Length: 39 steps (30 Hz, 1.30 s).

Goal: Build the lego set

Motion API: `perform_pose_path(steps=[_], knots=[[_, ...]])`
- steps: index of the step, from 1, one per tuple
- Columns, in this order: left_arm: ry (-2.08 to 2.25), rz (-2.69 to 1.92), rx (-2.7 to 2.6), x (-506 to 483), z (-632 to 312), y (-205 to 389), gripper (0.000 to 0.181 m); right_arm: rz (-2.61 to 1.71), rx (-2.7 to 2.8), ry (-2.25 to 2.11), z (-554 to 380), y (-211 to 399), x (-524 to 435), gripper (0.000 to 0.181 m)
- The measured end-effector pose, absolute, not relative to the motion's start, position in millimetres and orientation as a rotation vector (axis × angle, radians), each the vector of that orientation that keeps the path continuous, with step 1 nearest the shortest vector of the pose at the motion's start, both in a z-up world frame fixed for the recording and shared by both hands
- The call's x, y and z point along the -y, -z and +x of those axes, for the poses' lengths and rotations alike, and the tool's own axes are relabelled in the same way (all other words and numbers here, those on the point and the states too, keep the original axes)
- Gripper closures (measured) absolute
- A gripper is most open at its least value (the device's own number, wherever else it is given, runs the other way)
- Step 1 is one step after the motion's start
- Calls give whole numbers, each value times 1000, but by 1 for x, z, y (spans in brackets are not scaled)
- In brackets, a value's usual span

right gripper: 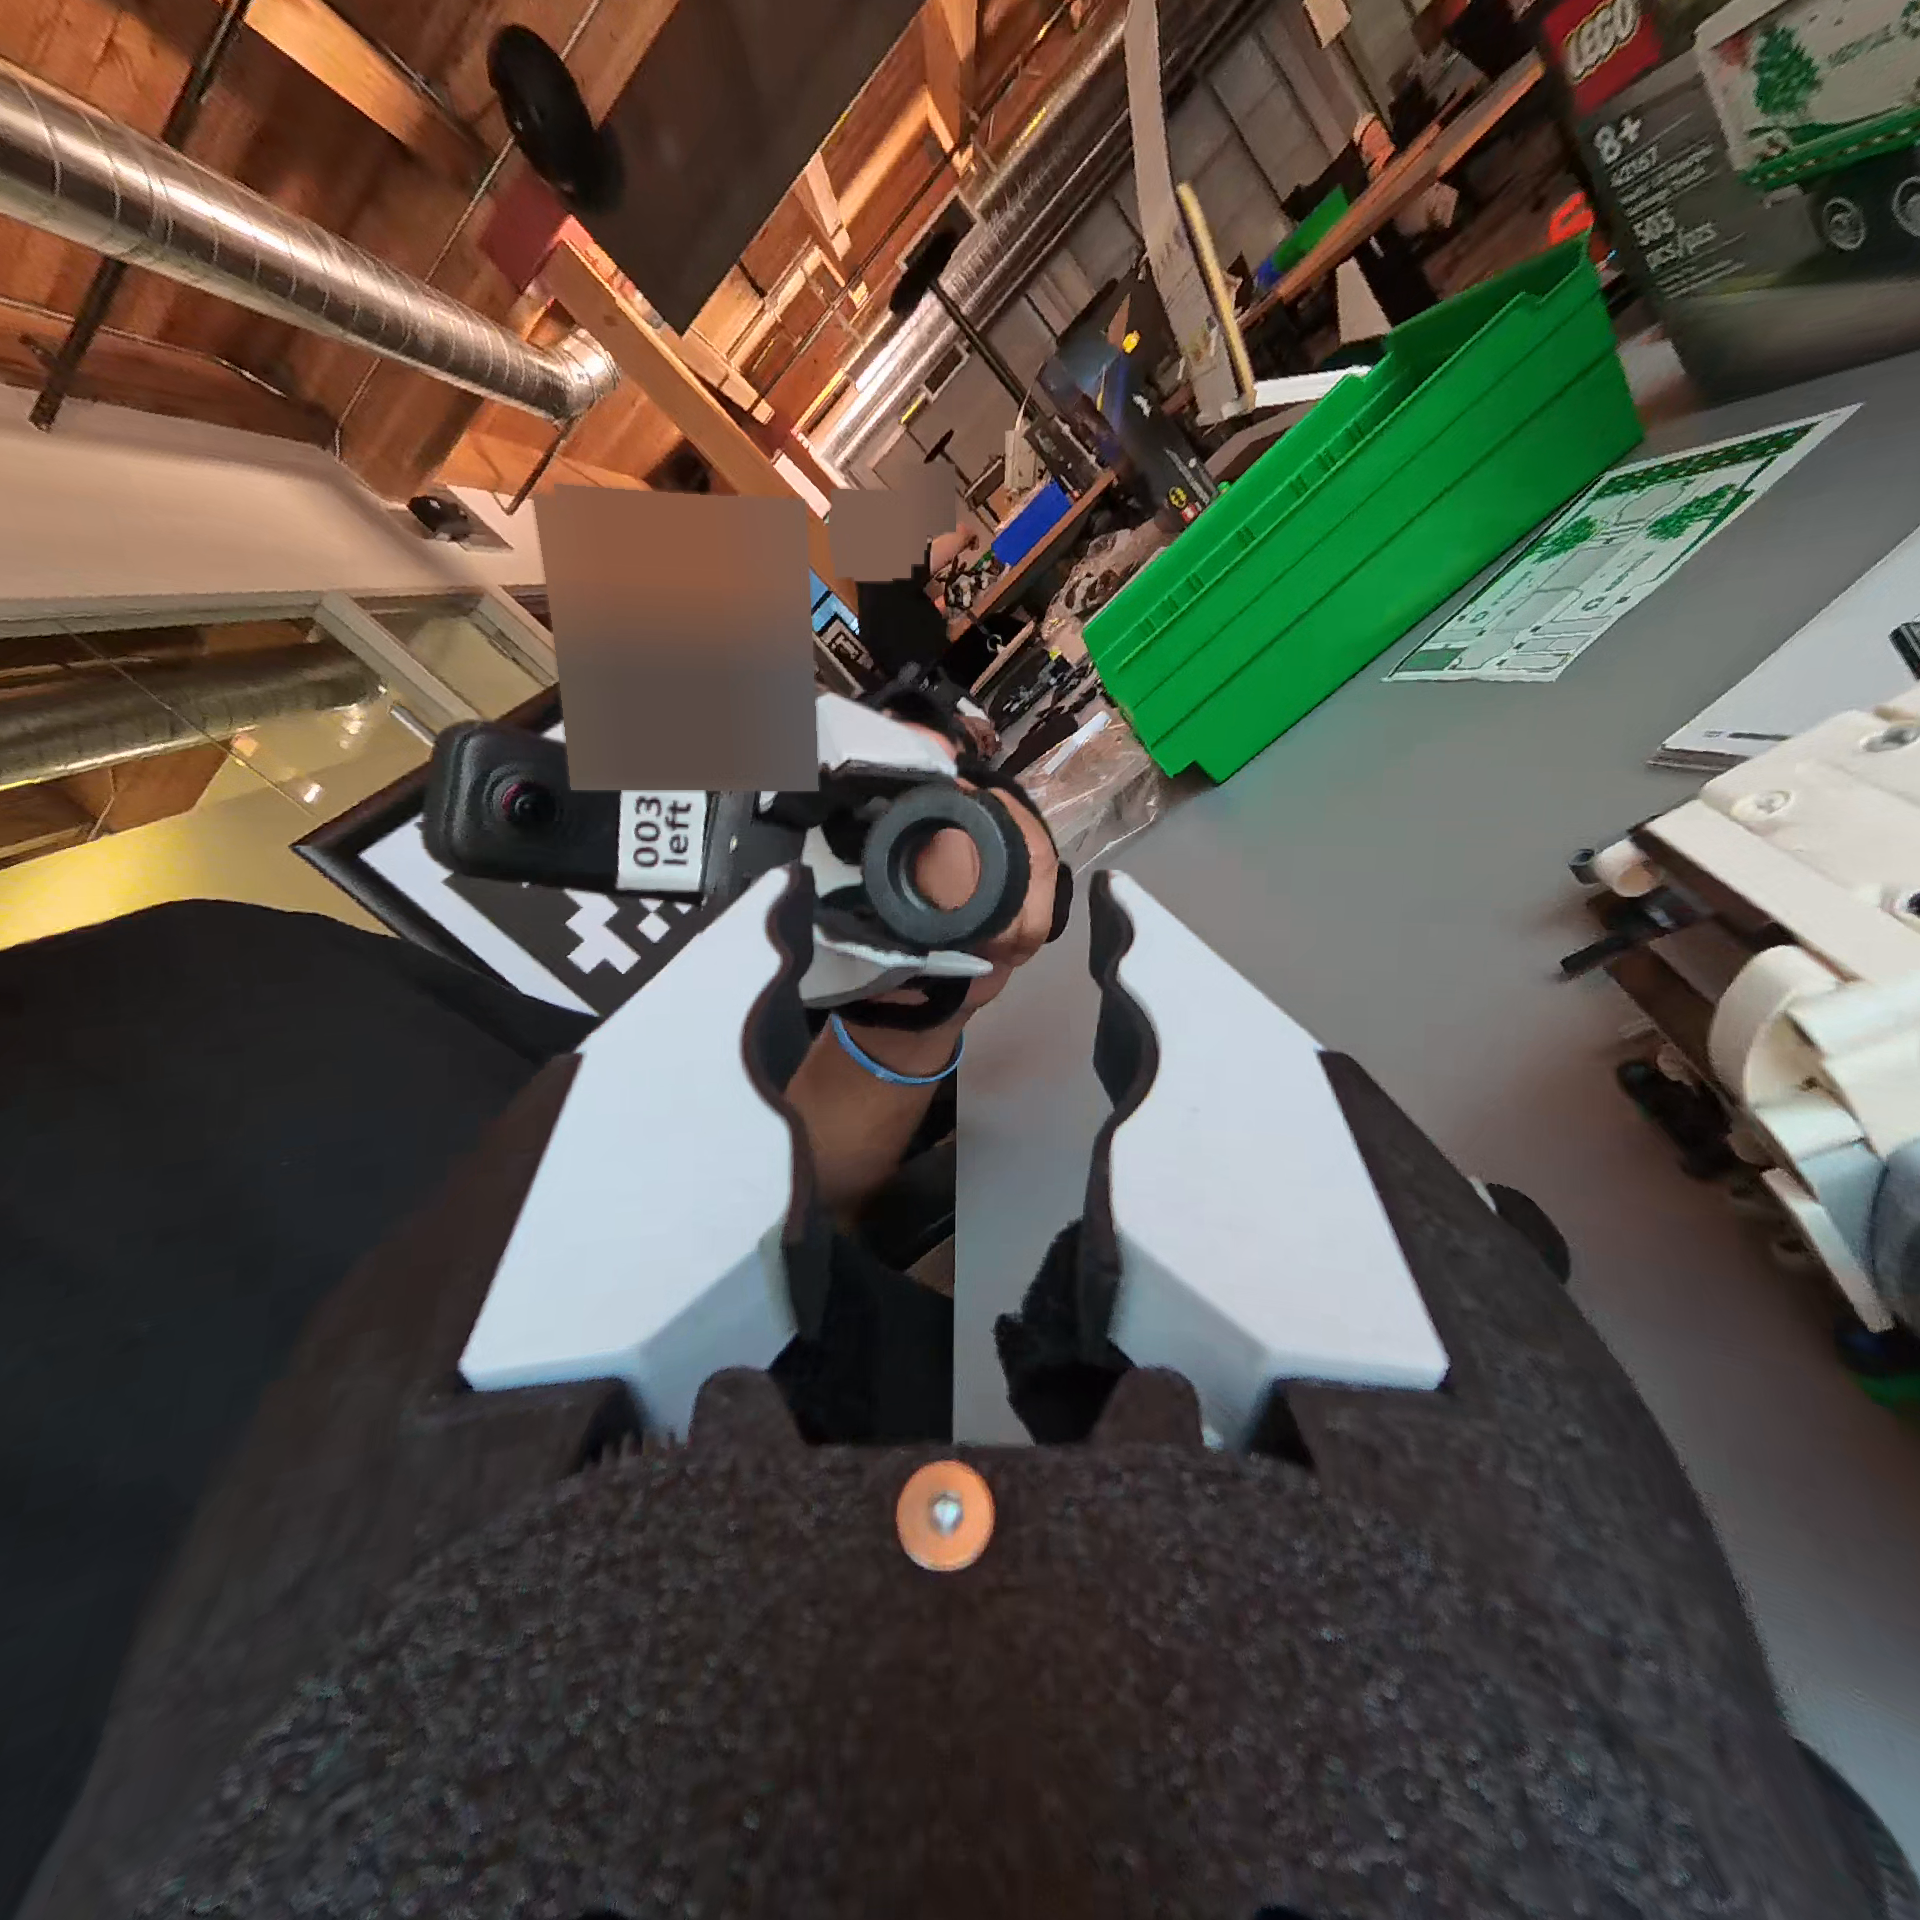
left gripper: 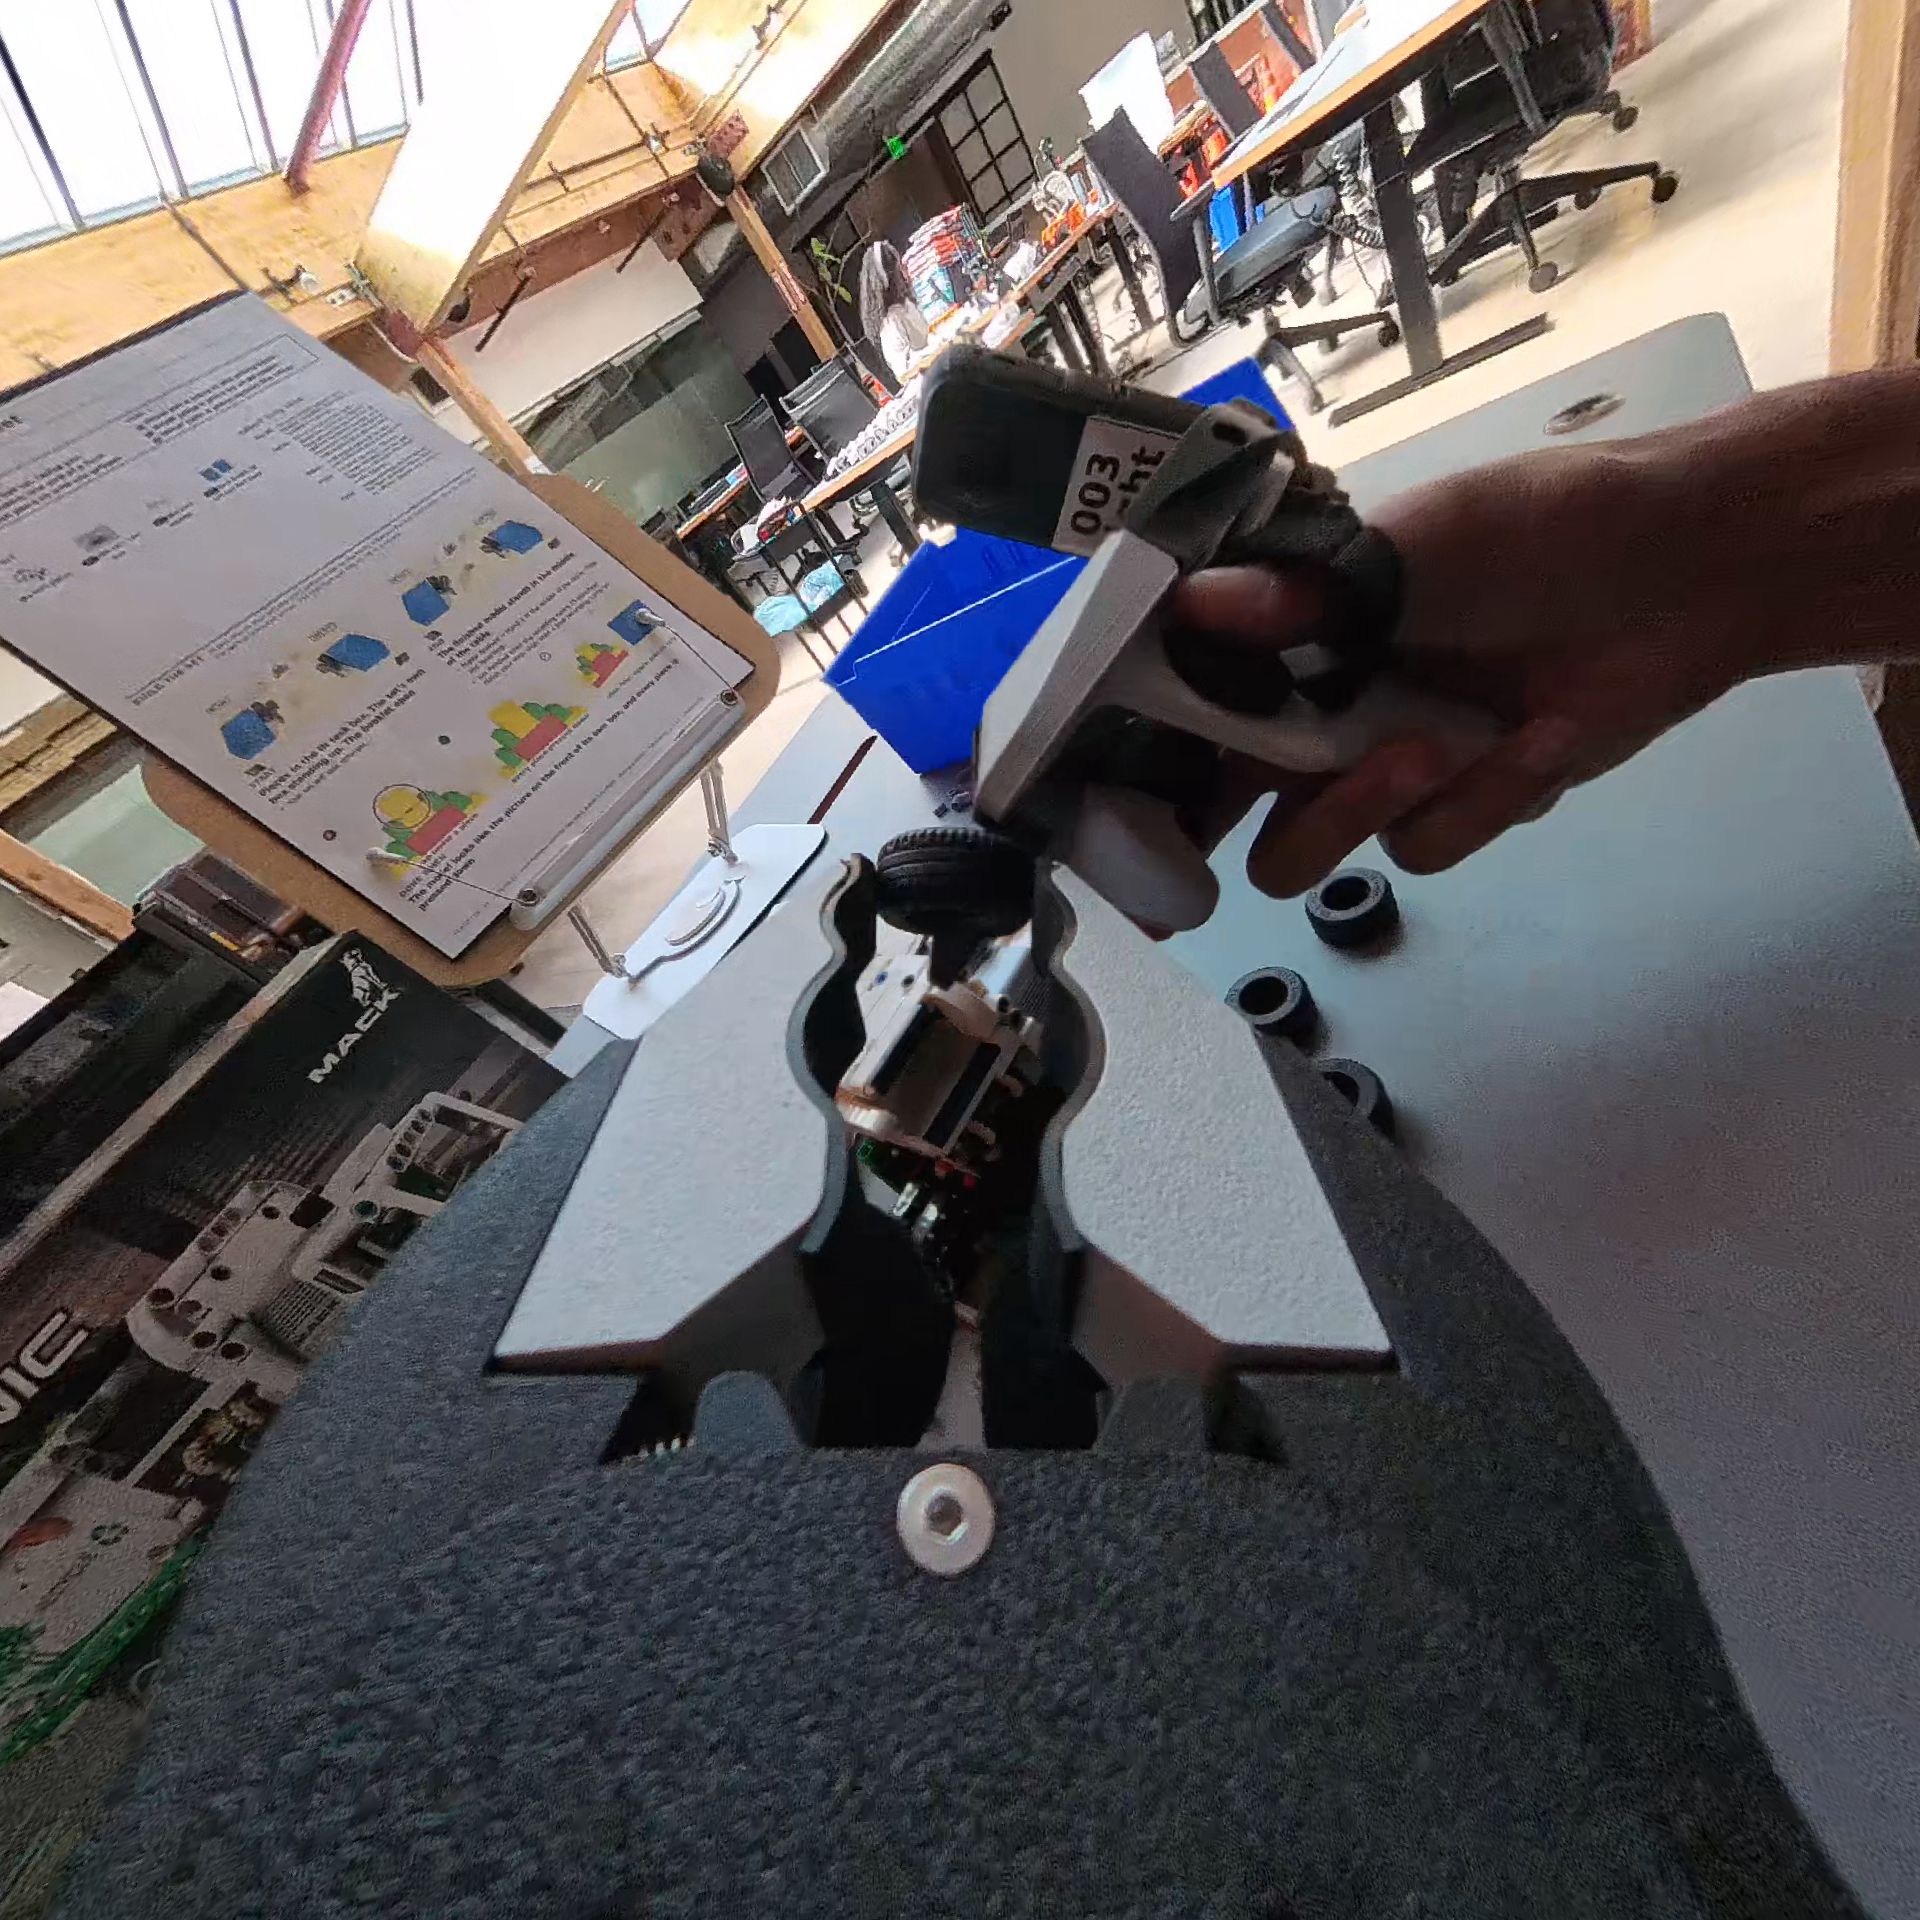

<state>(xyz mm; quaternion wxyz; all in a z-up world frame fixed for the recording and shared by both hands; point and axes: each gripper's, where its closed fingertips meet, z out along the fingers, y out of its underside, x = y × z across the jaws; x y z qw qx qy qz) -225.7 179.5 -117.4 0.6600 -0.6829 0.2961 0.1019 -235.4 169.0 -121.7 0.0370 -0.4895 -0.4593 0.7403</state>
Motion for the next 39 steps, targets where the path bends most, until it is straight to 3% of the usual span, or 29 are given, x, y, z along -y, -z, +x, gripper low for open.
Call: perform_pose_path(steps=[3, 7, 11, 14, 18, 25, 28, 36, 39], knots=[[-277, -1537, -669, -179, -217, 123, 153, -1505, 1398, -2197, -233, 125, -167, 149], [-303, -1609, -616, -180, -215, 142, 152, -1547, 1478, -1857, -228, 145, -173, 150], [-358, -1654, -598, -169, -214, 161, 135, -1543, 1639, -1603, -216, 160, -165, 150], [-386, -1651, -600, -160, -207, 170, 136, -1526, 1721, -1616, -215, 166, -144, 150], [-421, -1704, -584, -148, -209, 184, 151, -1515, 1787, -1593, -219, 182, -127, 150], [-447, -1758, -546, -127, -213, 202, 151, -1491, 1849, -1657, -222, 199, -105, 149], [-474, -1800, -421, -115, -239, 206, 152, -1447, 1827, -1672, -217, 196, -111, 139], [-359, -1765, -160, -85, -293, 207, 151, -1456, 1872, -1121, -215, 242, -161, 140], [-349, -1774, -192, -86, -289, 209, 151, -1454, 1925, -1216, -223, 240, -137, 142]])
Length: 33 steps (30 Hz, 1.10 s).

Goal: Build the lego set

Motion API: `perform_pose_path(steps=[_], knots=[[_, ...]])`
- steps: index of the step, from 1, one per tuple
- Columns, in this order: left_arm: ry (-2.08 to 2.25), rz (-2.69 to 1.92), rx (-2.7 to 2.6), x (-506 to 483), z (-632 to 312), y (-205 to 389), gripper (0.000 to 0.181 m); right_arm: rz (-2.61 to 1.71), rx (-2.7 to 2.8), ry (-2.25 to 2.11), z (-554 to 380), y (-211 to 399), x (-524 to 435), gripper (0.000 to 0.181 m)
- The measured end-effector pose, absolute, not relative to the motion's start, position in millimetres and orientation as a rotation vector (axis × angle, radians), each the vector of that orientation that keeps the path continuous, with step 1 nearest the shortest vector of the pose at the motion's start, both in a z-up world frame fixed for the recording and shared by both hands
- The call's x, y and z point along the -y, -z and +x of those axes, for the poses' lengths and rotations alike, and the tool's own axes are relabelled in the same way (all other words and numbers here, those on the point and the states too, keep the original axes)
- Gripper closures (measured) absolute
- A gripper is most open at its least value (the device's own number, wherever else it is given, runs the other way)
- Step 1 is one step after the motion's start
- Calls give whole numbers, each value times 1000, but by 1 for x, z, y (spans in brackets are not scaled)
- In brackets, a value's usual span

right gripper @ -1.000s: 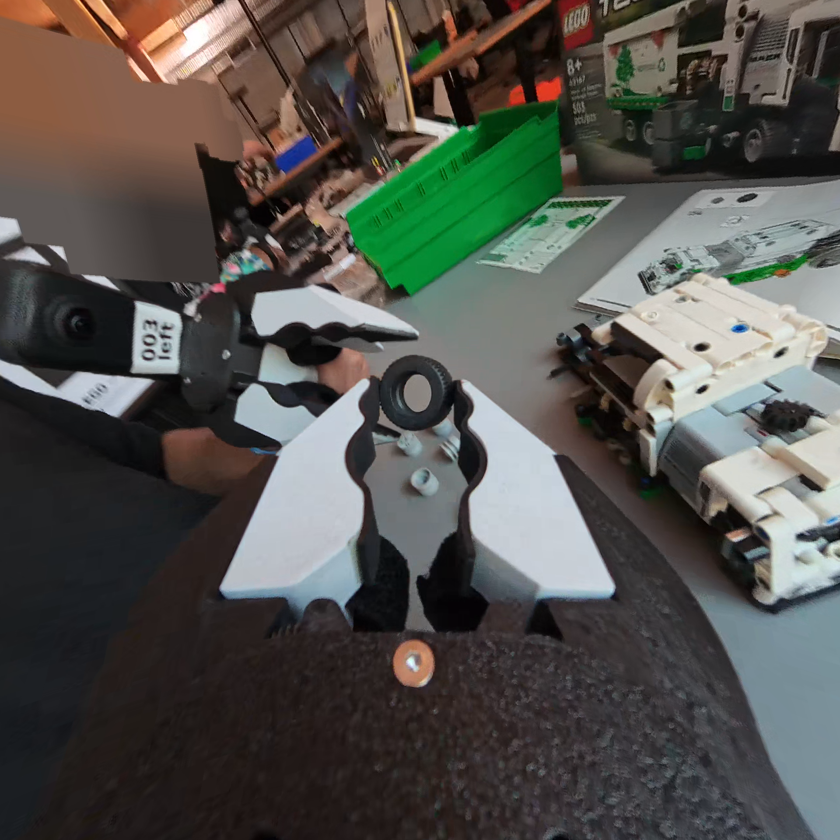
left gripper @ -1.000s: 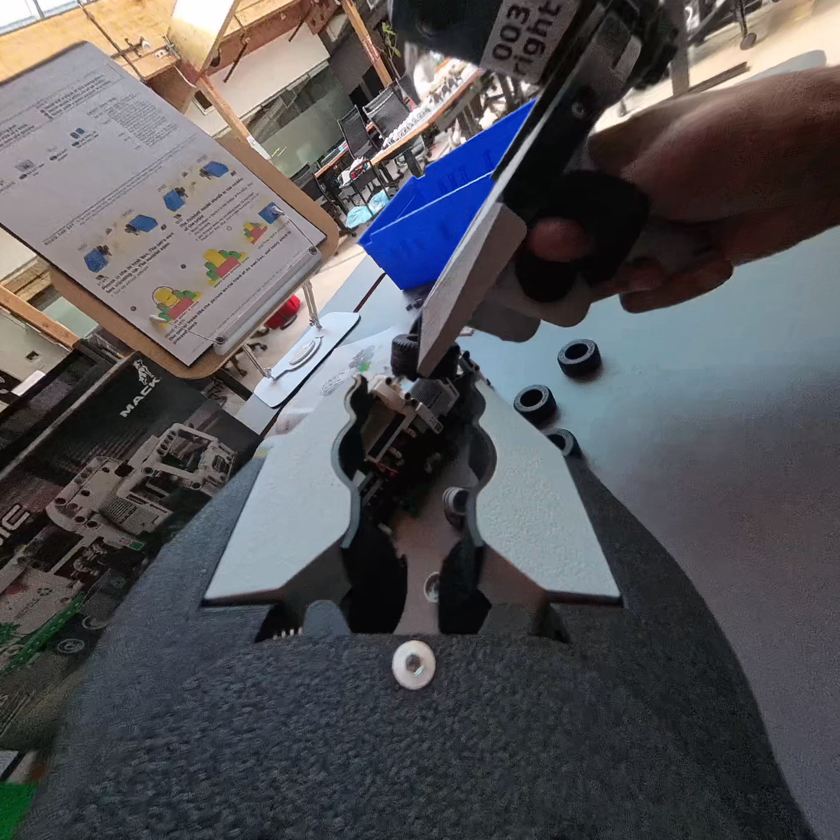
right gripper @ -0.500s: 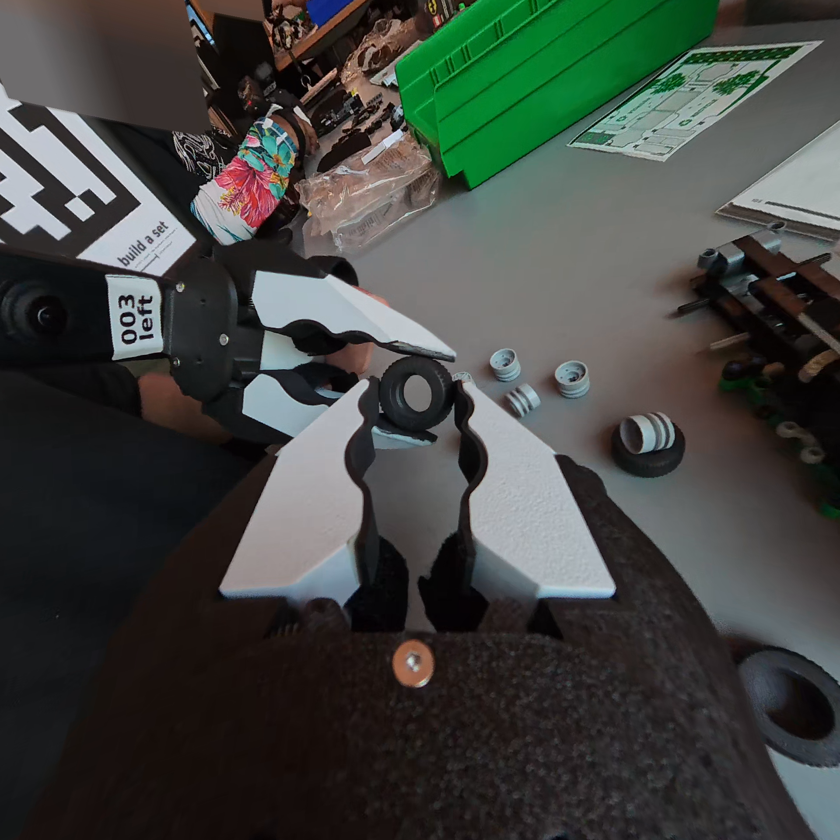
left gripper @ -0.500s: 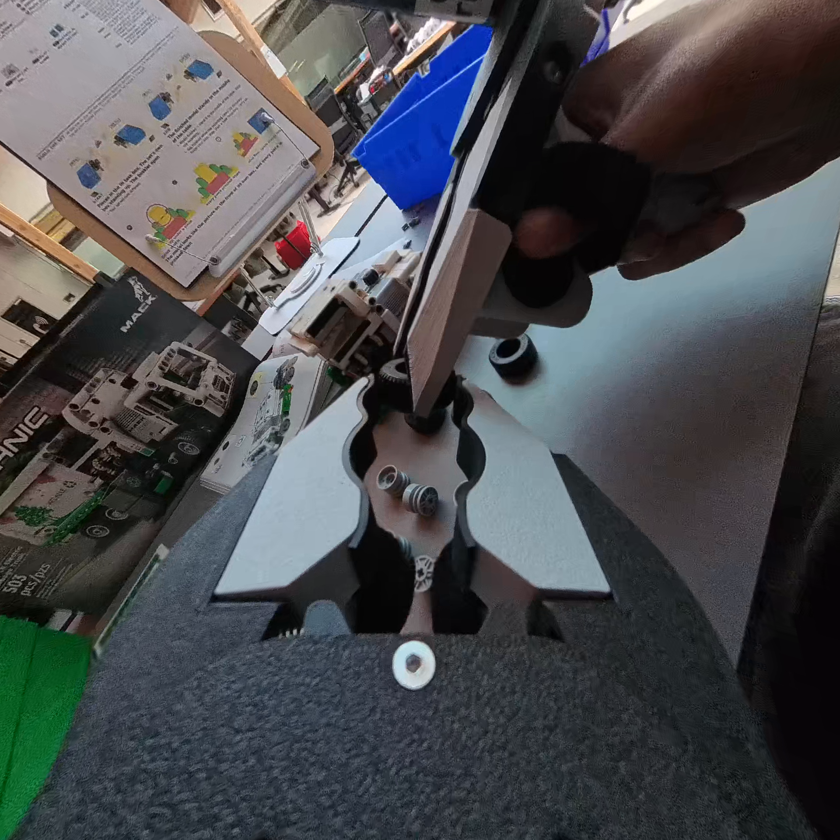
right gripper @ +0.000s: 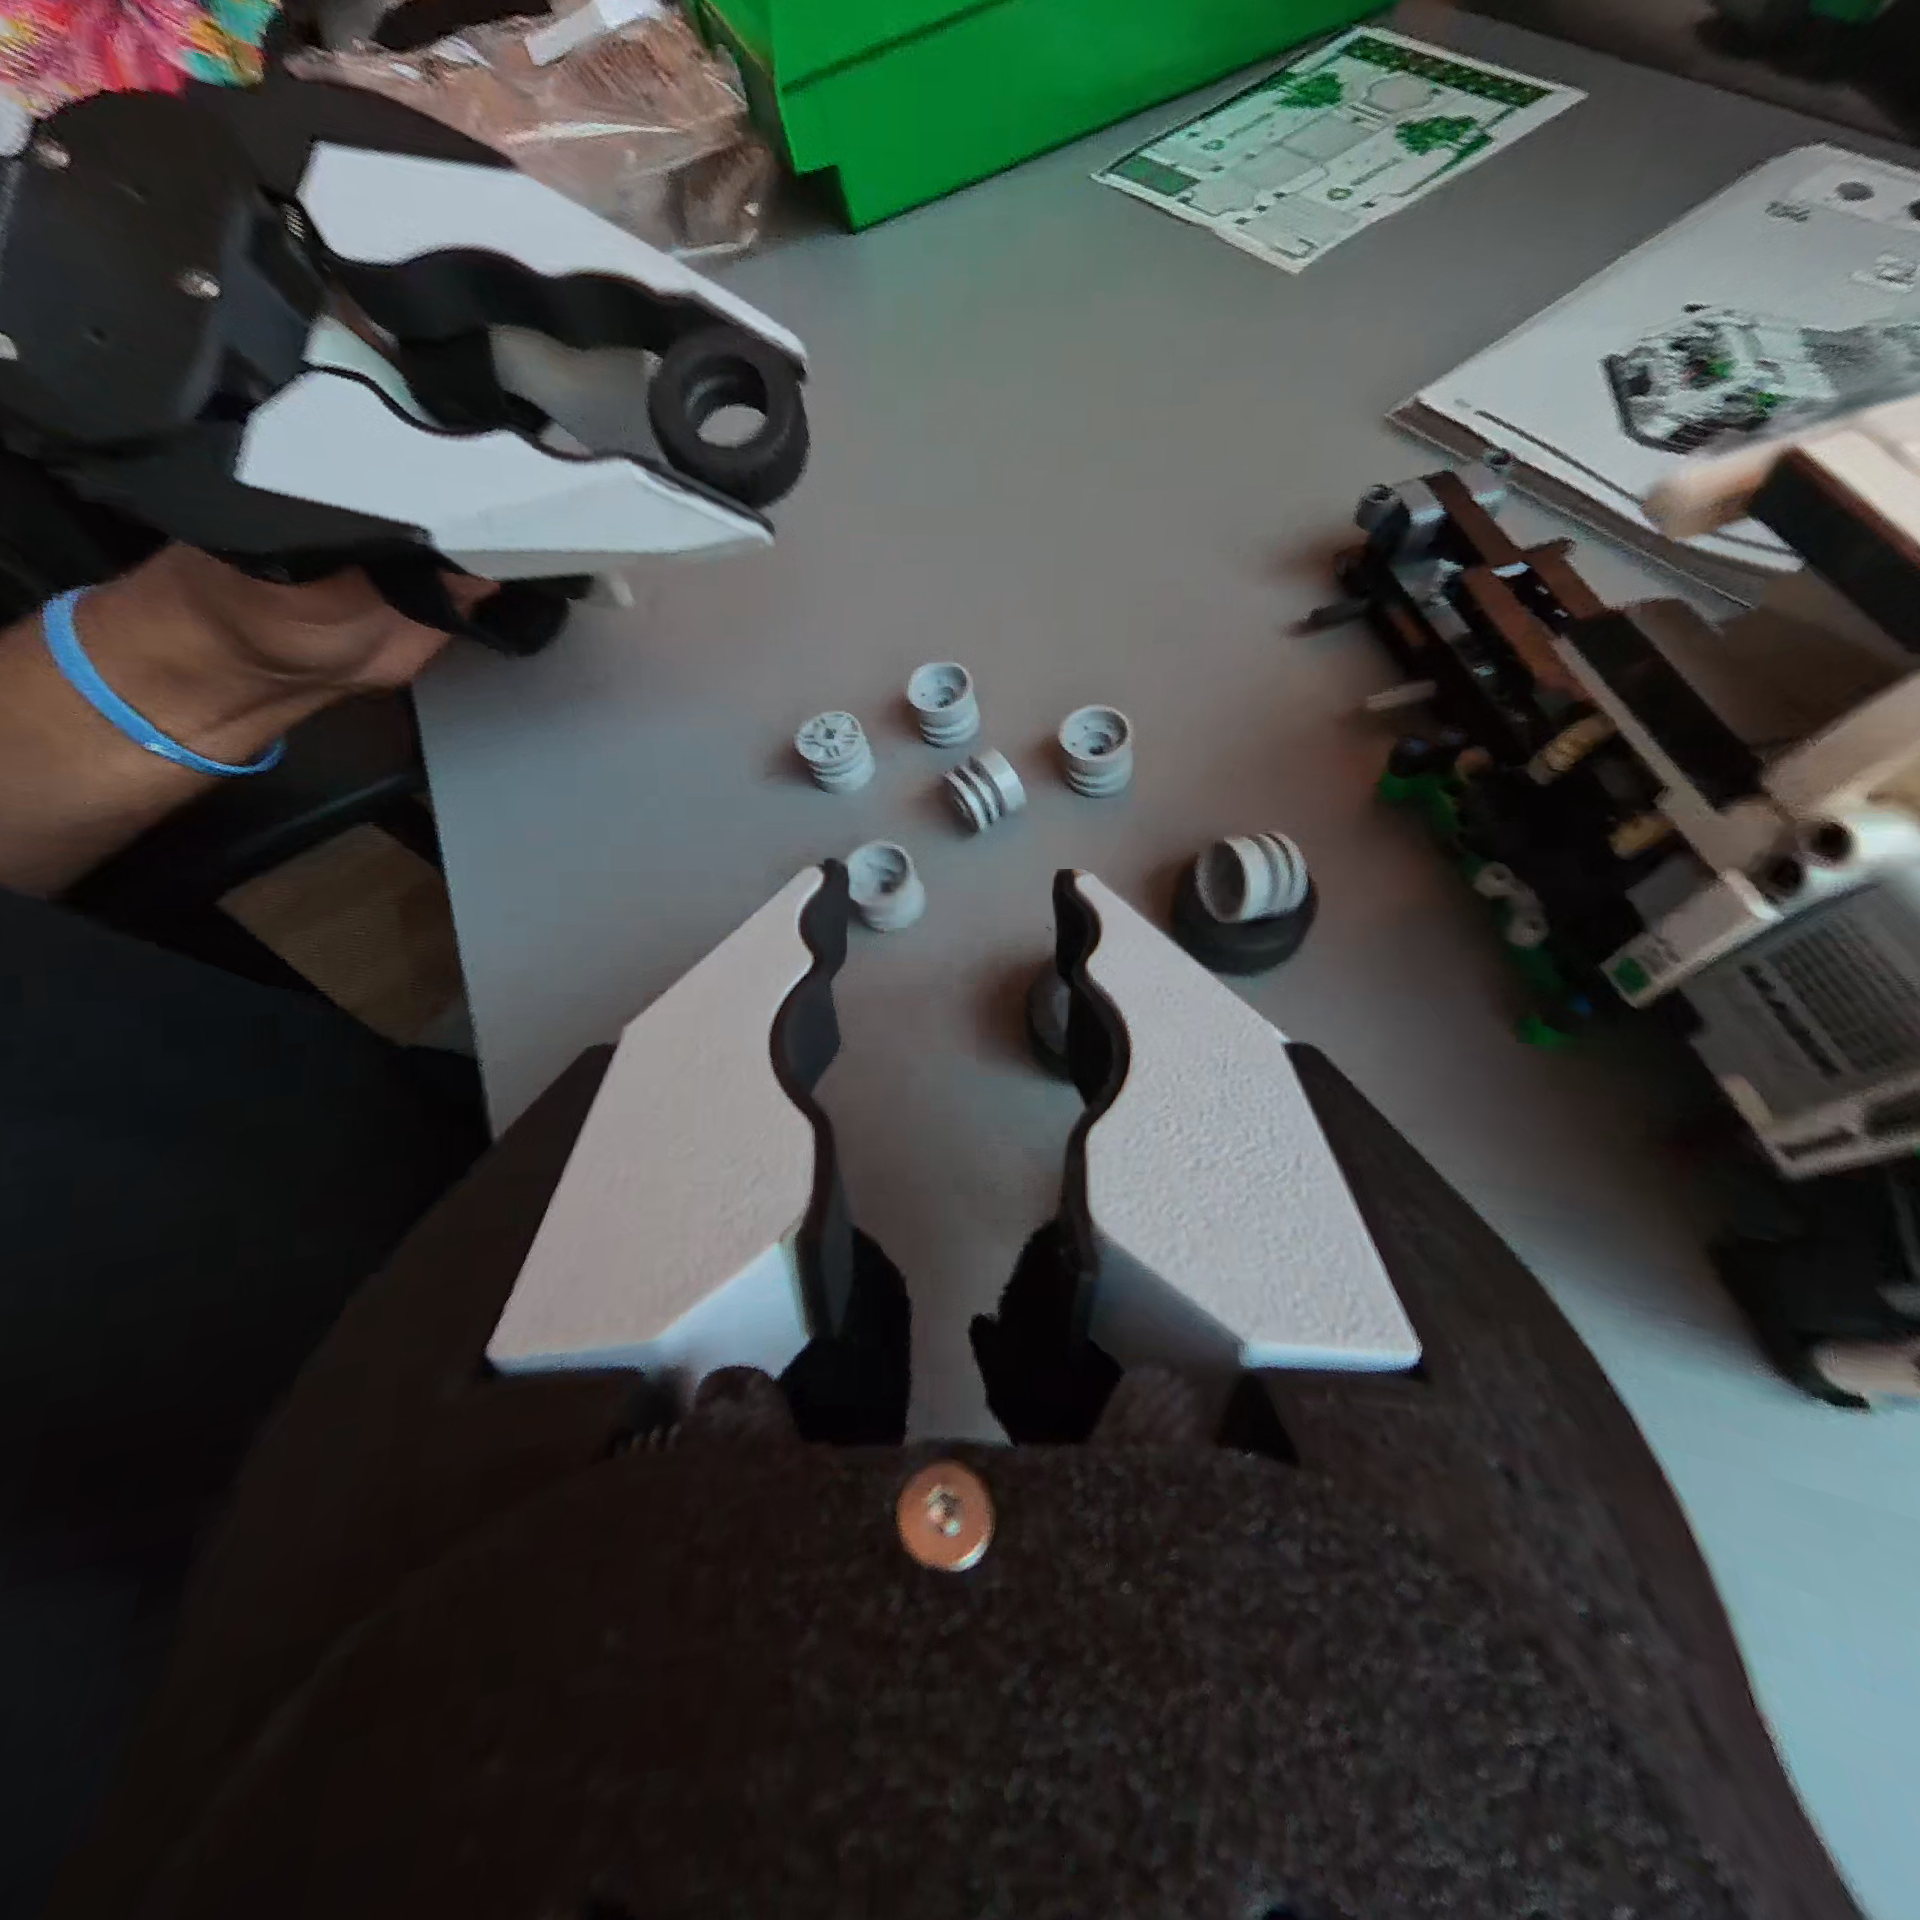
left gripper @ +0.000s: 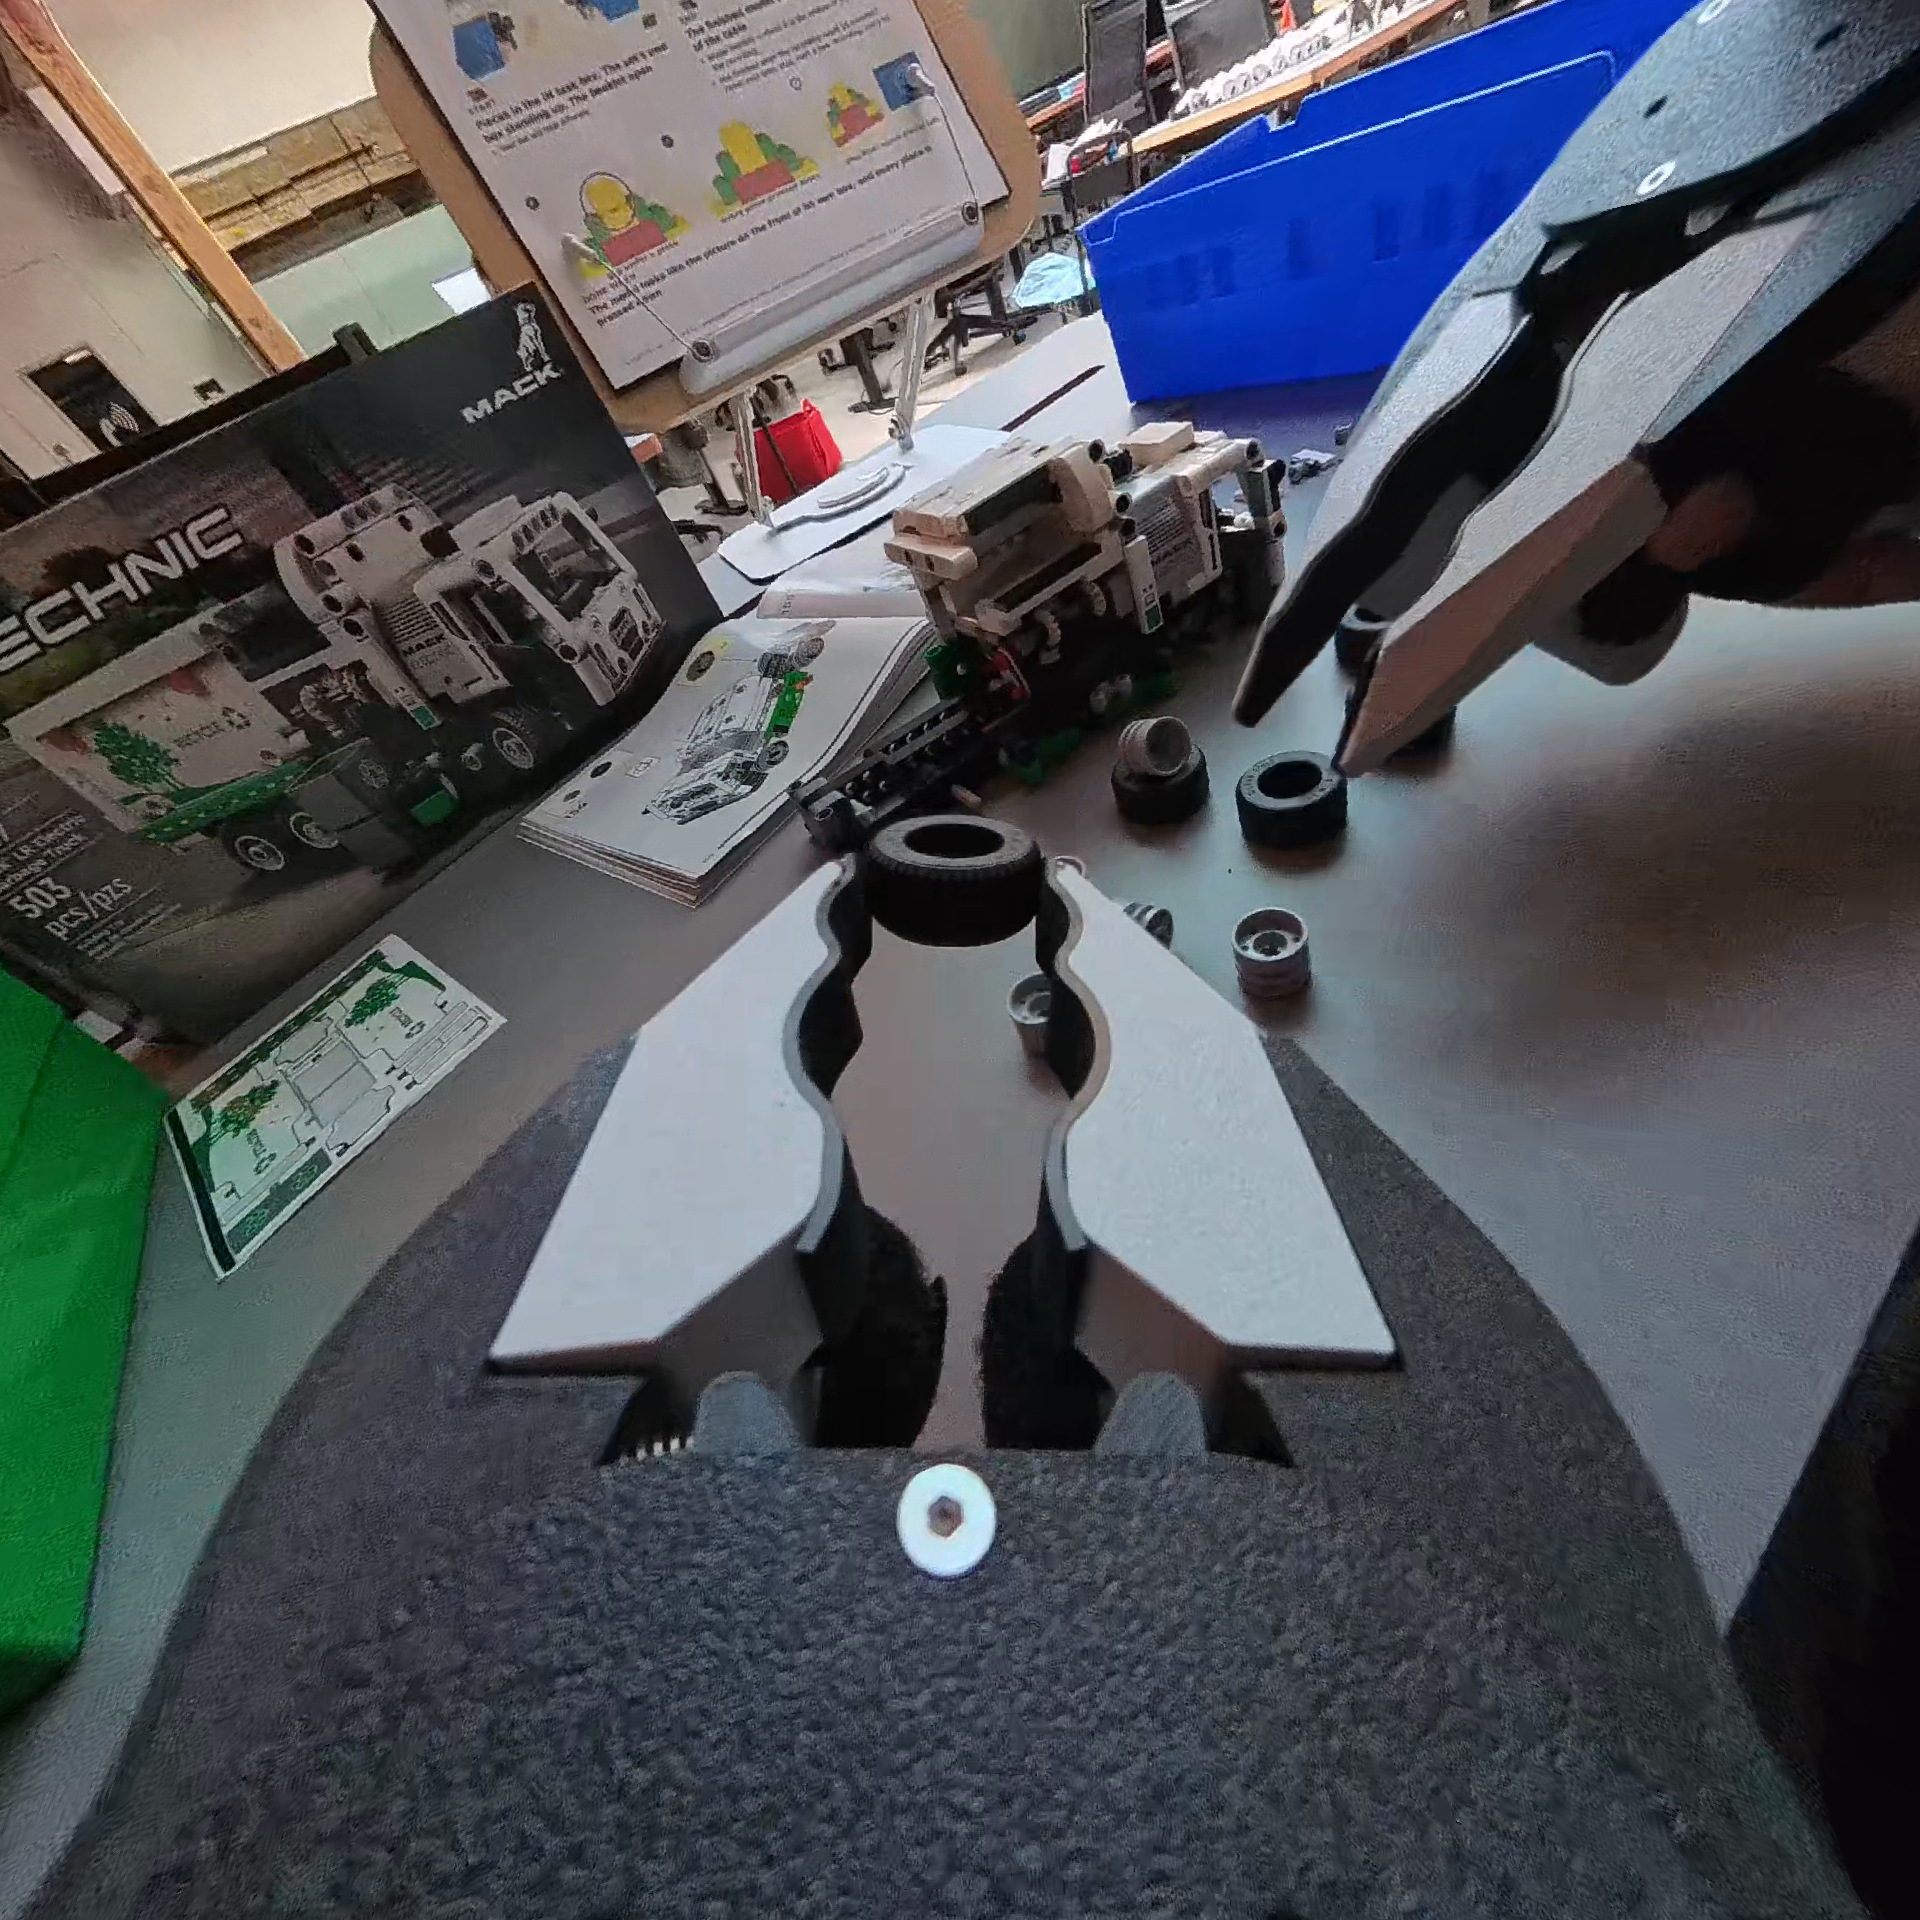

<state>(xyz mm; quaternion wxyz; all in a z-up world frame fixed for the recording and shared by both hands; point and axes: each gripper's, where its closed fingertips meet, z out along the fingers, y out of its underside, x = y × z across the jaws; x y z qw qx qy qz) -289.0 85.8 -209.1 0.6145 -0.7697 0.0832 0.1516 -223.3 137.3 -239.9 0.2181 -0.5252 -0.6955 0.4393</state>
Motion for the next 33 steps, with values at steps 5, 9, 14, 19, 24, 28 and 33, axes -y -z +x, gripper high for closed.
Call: perform_pose_path(steps=[5, 9, 14, 19, 24, 28, 33], knots=[[-369, -1761, -230, -85, -284, 209, 151, -1387, 2026, -1253, -233, 240, -108, 148], [-364, -1777, -247, -86, -282, 212, 151, -1301, 2140, -937, -233, 268, -106, 143], [-332, -1770, -238, -85, -283, 210, 151, -1262, 2166, -808, -237, 276, -108, 152], [-302, -1764, -224, -85, -284, 208, 151, -1277, 2156, -893, -241, 272, -105, 164], [-196, -1691, -193, -85, -277, 196, 152, -1310, 1742, -1551, -256, 179, -97, 164], [-180, -1666, -162, -89, -272, 191, 151, -1268, 1726, -1672, -262, 162, -83, 164], [-221, -1675, -182, -95, -265, 193, 152, -1158, 1873, -1374, -264, 172, -77, 164]])
